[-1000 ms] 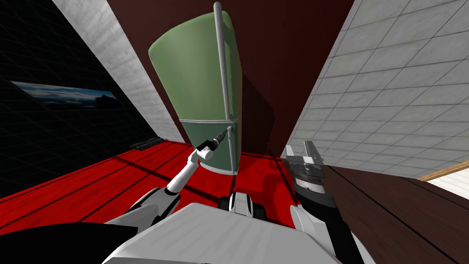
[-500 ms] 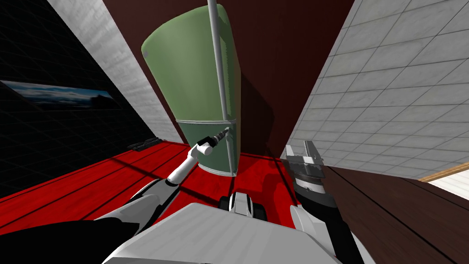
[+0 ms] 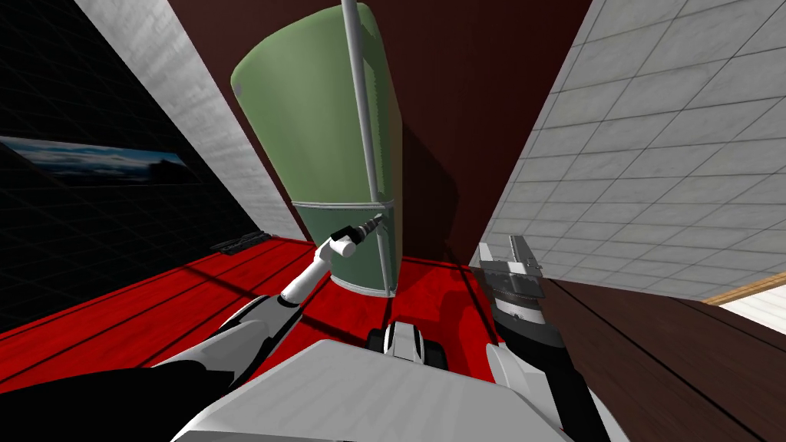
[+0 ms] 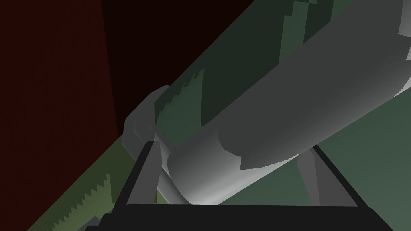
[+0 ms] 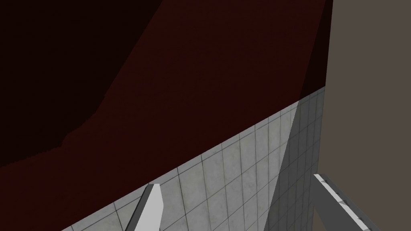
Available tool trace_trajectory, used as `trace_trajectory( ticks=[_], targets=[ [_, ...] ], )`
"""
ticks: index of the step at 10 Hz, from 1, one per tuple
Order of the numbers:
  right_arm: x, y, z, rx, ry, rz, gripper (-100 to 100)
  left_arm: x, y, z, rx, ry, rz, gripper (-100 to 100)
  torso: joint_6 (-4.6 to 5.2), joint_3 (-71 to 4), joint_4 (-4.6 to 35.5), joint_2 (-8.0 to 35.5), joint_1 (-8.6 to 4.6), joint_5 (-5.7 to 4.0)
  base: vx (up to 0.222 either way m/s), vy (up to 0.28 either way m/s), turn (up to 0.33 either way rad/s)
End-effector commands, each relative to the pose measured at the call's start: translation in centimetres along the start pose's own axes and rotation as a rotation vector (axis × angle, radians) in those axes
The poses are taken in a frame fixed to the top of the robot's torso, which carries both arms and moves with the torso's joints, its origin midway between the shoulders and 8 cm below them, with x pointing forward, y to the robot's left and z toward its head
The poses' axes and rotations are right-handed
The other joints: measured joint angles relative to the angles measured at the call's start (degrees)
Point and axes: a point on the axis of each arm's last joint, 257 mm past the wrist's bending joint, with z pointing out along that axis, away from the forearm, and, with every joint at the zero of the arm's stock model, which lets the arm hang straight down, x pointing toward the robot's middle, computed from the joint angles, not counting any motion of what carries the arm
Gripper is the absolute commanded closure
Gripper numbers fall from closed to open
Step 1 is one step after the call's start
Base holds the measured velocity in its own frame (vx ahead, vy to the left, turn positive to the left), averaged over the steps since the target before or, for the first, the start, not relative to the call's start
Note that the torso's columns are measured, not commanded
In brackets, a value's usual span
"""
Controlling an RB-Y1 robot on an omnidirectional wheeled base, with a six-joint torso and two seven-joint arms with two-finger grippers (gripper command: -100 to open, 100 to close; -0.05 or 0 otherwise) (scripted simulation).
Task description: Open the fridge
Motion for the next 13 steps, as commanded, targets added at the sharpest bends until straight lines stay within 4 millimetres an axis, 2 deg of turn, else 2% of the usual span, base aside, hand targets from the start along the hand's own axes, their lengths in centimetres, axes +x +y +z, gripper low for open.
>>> trace_trajectory(
  ticks=[1,2,7,8,9,10,12,13],
  targets=[
    [0.0,0.0,0.0,0.0,0.0,0.0,0,2.5,-2.3,-0.6,0.049,0.055,0.004,100,0.08,0.13,0.01,0.21,0.23,0.07,-0.167,0.211,-0.003],
    [0.0,0.0,0.0,0.0,0.0,0.0,0,2.5,-2.7,-0.6,0.055,0.055,0.005,100,0.03,0.3,0.1,0.47,0.36,0.11,-0.143,0.209,-0.042],
    [0.0,0.0,0.0,0.0,0.0,0.0,0,8.9,-8.9,-3.3,0.19,0.199,0.006,100,-0.29,0.1,0.13,0.16,0.52,0.16,-0.183,0.29,0.006],
    [0.0,0.0,0.0,0.0,0.0,0.0,0,8.9,-9.2,-3.4,0.195,0.199,0.007,100,-0.3,-0.08,0.02,-0.15,0.46,0.17,-0.102,0.196,-0.004],
    [0.0,0.0,0.0,0.0,0.0,0.0,0,10.1,-10.4,-4.1,0.223,0.229,0.006,100,-0.36,-0.3,-0.05,-0.45,0.12,0.07,-0.122,0.156,0.05],
    [0.0,0.0,0.0,0.0,0.0,0.0,0,10.1,-10.4,-4.1,0.223,0.229,0.006,100,-0.25,-0.26,-0.08,-0.35,0.06,0.02,-0.085,0.119,0.005],
    [0.0,0.0,0.0,0.0,0.0,0.0,0,12.7,-12.9,-5.9,0.28,0.29,0.001,100,-0.06,-0.08,-0.1,-0.12,0.1,0.02,-0.091,0.213,0.026],
    [0.0,0.0,0.0,0.0,0.0,0.0,0,11.6,-12.4,-5.4,0.271,0.262,0.006,100,-0.02,0.06,-0.14,0.06,0.33,0.11,-0.062,0.125,-0.044]
  ],
)
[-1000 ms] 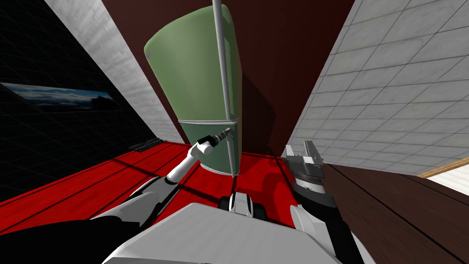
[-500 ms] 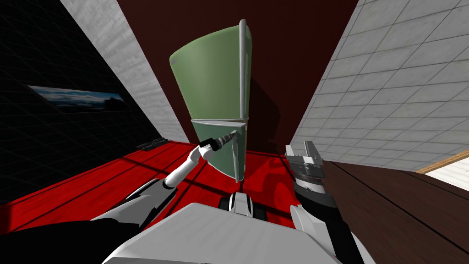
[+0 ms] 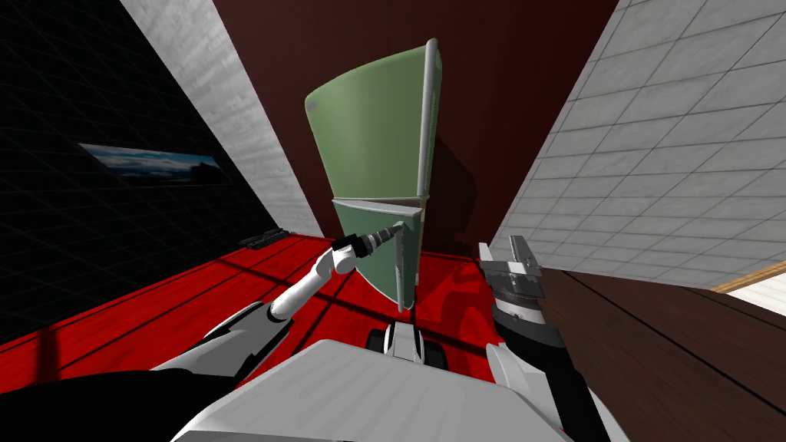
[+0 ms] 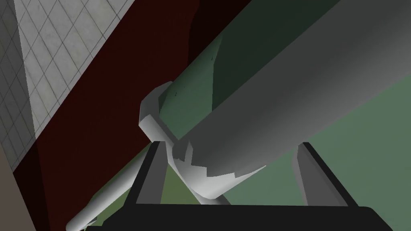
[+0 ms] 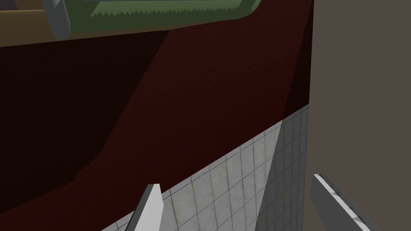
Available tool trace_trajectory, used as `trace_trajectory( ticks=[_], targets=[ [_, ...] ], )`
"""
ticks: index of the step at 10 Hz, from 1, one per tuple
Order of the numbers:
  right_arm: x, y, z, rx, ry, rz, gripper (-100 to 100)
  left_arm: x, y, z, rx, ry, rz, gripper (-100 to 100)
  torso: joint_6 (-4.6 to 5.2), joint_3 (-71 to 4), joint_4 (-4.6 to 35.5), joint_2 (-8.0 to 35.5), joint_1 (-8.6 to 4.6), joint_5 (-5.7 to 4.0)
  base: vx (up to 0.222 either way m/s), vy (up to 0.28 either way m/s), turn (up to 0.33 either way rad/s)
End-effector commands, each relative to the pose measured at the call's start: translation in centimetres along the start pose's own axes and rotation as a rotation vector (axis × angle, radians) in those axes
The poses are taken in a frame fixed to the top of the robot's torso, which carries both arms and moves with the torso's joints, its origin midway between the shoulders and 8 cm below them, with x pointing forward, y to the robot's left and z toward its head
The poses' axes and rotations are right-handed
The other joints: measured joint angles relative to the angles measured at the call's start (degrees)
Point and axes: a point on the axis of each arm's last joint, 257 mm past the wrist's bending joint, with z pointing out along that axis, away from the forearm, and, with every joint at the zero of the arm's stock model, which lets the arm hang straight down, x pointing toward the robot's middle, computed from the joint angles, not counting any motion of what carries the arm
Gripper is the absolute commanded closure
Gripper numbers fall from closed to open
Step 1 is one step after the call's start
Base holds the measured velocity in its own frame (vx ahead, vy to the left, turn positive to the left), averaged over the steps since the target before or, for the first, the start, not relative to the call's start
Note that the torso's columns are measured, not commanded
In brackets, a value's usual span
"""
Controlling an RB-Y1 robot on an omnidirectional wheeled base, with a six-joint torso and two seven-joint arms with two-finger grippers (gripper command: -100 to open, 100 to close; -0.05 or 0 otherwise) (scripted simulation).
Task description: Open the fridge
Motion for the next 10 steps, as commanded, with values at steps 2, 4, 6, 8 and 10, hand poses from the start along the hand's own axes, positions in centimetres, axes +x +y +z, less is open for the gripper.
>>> trace_trajectory(
  ticks=[2,4,6,8,10],
  targets=[
    [0.0,0.0,0.0,0.0,0.0,0.0,0,2.6,-0.9,-0.1,-0.004,0.035,0.005,100,0.34,-0.08,-0.09,-0.16,-0.54,-0.16,-0.03,0.218,-0.272],
    [0.0,0.0,0.0,0.0,0.0,0.0,0,4.7,-1.6,-0.2,-0.014,0.057,0.005,100,0.45,0.11,-0.25,0.07,-0.83,-0.21,-0.07,0.291,-0.312],
    [0.0,0.0,0.0,0.0,0.0,0.0,0,6.4,-2.3,-0.5,-0.024,0.072,-0.001,100,0.4,-0.09,-0.47,-0.34,-0.73,-0.21,-0.071,0.289,-0.289],
    [0.0,0.0,0.0,0.0,0.0,0.0,0,8.0,-3.5,-0.8,-0.019,0.084,-0.023,100,0.05,-0.37,-0.53,-0.79,-1.03,-0.32,-0.054,0.152,-0.189],
    [0.0,0.0,0.0,0.0,0.0,0.0,0,7.3,-2.8,-0.7,-0.048,0.059,0.034,100,0.3,-0.14,-0.62,-0.48,-0.85,-0.24,-0.062,0.151,-0.129]
  ],
)
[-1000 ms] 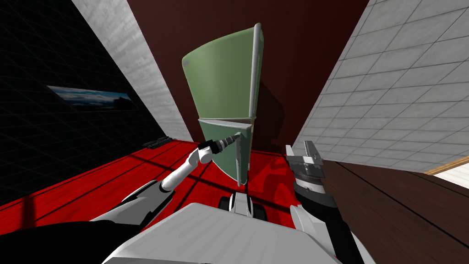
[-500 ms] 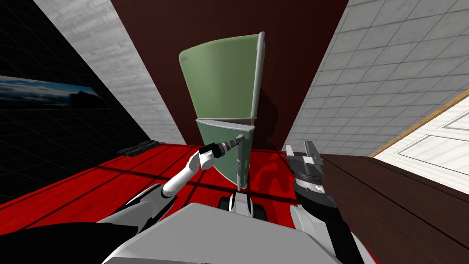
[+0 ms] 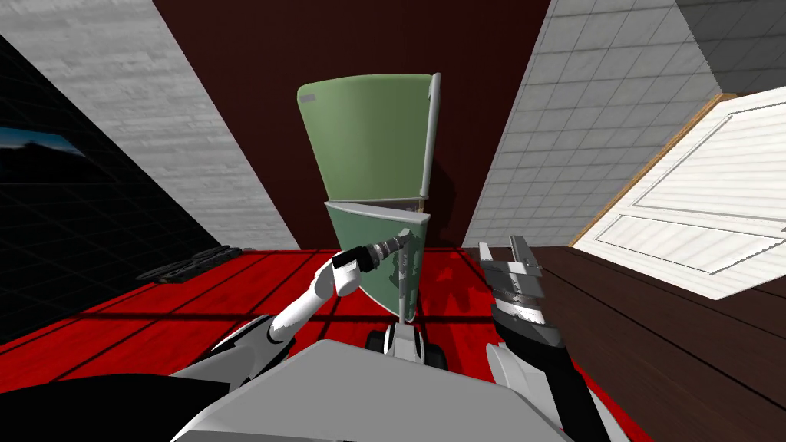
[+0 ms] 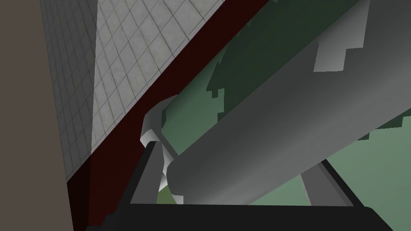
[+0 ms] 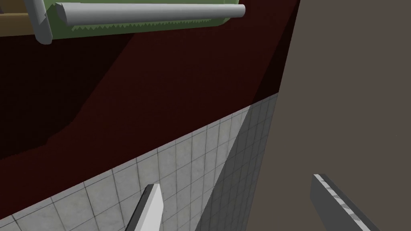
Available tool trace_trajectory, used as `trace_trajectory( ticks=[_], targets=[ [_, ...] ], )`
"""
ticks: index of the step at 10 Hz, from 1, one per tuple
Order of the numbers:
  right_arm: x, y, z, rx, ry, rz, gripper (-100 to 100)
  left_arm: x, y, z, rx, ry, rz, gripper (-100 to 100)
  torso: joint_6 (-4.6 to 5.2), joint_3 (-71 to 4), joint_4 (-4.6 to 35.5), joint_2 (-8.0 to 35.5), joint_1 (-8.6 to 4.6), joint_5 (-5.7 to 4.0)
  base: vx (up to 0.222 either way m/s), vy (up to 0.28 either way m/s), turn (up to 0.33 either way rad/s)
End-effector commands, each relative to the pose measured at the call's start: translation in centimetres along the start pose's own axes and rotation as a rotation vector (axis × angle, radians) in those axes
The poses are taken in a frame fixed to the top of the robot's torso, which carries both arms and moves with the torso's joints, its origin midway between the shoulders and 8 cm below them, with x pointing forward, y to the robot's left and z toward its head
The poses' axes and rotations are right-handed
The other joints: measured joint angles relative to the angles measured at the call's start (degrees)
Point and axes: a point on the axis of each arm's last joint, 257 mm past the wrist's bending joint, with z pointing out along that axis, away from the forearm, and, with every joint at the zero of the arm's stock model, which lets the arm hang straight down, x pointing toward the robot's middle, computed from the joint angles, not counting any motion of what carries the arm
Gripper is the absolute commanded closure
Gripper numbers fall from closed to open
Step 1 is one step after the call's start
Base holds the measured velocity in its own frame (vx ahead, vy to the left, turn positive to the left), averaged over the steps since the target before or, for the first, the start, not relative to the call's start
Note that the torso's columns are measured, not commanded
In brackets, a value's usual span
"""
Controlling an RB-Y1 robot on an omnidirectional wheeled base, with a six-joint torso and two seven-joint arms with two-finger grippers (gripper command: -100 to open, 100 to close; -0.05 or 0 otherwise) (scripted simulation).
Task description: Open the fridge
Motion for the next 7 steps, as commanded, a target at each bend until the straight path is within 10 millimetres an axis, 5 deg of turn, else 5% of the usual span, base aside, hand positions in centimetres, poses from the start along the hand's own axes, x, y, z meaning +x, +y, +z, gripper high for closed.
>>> trace_trajectory(
  ticks=[1,7],
  targets=[
    [0.0,0.0,0.0,0.0,0.0,0.0,0,3.1,0.3,-0.2,-0.042,0.041,-0.035,100,-0.19,-0.1,0.05,-0.16,-0.09,-0.06,-0.052,0.205,-0.268],
    [0.0,0.0,0.0,0.0,0.0,0.0,0,2.9,0.1,-0.6,-0.079,-0.003,0.016,100,0.05,0.03,-0.01,0.04,0.25,0.11,-0.064,0.133,-0.155]
  ],
)
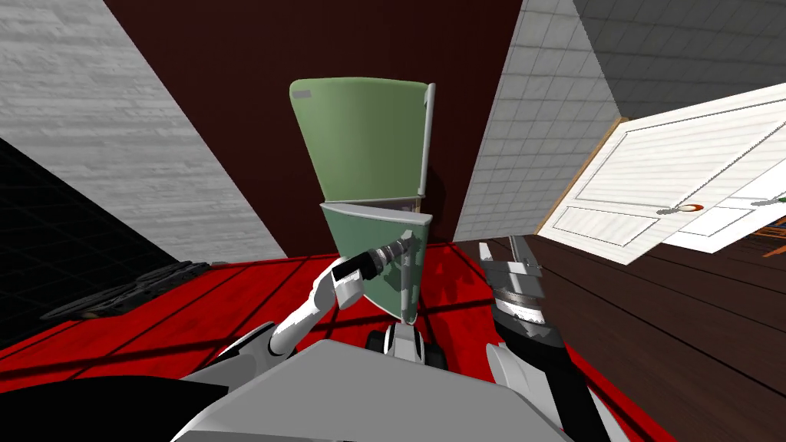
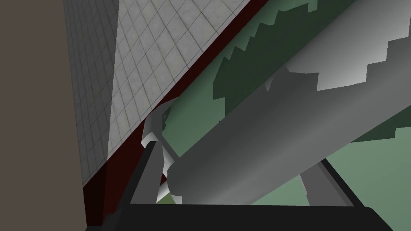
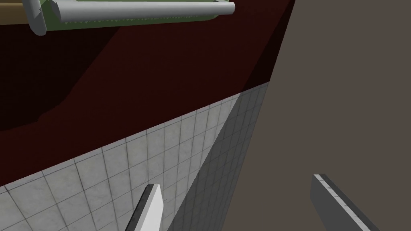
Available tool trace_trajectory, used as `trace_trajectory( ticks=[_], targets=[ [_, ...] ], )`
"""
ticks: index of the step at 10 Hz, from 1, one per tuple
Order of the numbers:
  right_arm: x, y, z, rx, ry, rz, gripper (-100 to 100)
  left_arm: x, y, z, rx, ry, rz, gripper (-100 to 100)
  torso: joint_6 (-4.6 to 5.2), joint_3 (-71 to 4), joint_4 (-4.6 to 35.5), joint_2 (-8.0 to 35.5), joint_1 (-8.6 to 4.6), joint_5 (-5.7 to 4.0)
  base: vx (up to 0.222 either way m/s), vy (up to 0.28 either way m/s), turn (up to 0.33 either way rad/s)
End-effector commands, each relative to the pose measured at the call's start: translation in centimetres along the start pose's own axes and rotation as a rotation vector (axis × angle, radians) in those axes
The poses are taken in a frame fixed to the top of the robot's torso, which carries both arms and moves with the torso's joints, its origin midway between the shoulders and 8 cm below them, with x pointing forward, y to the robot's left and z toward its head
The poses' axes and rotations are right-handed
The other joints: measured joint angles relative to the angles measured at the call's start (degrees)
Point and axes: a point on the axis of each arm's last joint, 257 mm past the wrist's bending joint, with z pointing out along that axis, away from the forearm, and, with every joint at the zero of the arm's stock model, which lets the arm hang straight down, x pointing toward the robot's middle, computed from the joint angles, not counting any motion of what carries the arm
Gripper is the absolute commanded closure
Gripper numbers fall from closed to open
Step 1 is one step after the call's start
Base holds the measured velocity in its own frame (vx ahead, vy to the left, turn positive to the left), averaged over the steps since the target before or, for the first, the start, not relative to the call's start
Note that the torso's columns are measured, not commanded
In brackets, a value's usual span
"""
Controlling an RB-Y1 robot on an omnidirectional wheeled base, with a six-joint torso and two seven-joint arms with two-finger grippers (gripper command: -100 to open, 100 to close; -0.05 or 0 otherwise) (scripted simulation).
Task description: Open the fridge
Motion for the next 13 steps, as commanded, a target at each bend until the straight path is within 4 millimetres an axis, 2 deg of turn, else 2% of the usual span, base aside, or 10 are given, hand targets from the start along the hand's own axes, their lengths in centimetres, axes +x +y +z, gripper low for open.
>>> trace_trajectory(
  ticks=[1,2,3,4,6,7,9,10,11,13],
  targets=[
    [0.0,0.0,0.0,0.0,0.0,0.0,0,2.4,0.2,-0.8,-0.042,0.028,-0.046,100,-0.26,-0.08,0.05,-0.14,-0.19,-0.12,-0.105,0.174,-0.313],
    [0.0,0.0,0.0,0.0,0.0,0.0,0,2.0,0.6,-0.8,-0.059,0.011,-0.022,100,0.08,-0.01,0.05,0.03,-0.18,-0.12,-0.11,0.215,-0.232],
    [0.0,0.0,0.0,0.0,0.0,0.0,0,1.6,0.8,-0.8,-0.066,-0.002,-0.003,100,-0.1,-0.01,0.06,-0.01,-0.13,-0.07,-0.075,0.097,-0.046],
    [0.0,0.0,0.0,0.0,0.0,0.0,0,2.5,-0.6,-1.4,-0.058,0.001,-0.056,100,-0.32,-0.18,0.13,-0.22,-0.21,-0.13,-0.131,0.187,-0.304],
    [0.0,0.0,0.0,0.0,0.0,0.0,0,1.6,0.0,-1.4,-0.081,-0.033,-0.015,100,-0.08,0.0,0.23,0.08,-0.17,-0.07,-0.08,0.133,-0.157],
    [0.0,0.0,0.0,0.0,0.0,0.0,0,2.4,-1.3,-2.1,-0.077,-0.03,-0.076,100,-0.34,-0.14,0.23,-0.13,-0.23,-0.13,-0.094,0.168,-0.258],
    [0.0,0.0,0.0,0.0,0.0,0.0,0,1.4,-0.8,-2.1,-0.095,-0.069,-0.034,100,-0.2,0.07,0.32,0.24,0.02,-0.01,-0.114,0.129,-0.149],
    [0.0,0.0,0.0,0.0,0.0,0.0,0,1.9,-2.1,-2.8,-0.088,-0.073,-0.095,100,-0.35,-0.04,0.38,0.08,-0.06,-0.06,-0.155,0.17,-0.311],
    [0.0,0.0,0.0,0.0,0.0,0.0,0,1.3,-1.7,-2.9,-0.102,-0.096,-0.076,100,-0.01,0.12,0.42,0.37,0.0,-0.07,-0.143,0.193,-0.282],
    [0.0,0.0,0.0,0.0,0.0,0.0,0,0.6,-1.5,-3.0,-0.113,-0.121,-0.049,100,-0.41,-0.06,0.58,0.13,-0.1,-0.07,-0.055,0.035,0.005]
  ],
)
